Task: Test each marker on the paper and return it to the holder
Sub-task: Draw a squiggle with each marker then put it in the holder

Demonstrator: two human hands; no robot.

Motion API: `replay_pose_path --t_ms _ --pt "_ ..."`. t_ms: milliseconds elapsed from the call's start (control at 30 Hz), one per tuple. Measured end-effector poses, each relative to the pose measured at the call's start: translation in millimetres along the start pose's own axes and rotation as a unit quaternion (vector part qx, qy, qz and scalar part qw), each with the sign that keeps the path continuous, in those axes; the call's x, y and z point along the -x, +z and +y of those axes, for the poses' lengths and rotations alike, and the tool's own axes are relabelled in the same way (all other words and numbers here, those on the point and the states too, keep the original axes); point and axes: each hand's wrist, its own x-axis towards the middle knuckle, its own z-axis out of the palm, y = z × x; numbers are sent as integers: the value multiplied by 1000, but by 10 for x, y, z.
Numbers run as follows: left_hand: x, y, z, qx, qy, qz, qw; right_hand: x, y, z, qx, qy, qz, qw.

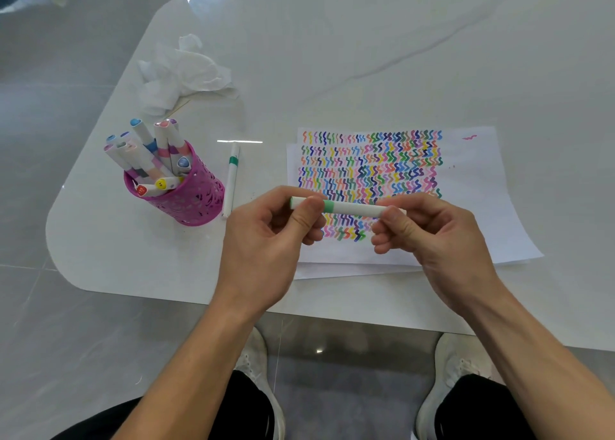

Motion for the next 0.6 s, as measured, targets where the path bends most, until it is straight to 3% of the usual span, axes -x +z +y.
replay_pose_path --t_ms 400,600 --pt "14 -3 -30 27 -3 -4 1000 37 26 68 -11 36 -9 999" --pt "-55 -139 87 -7 80 96 992 18 164 104 59 -5 4 998"
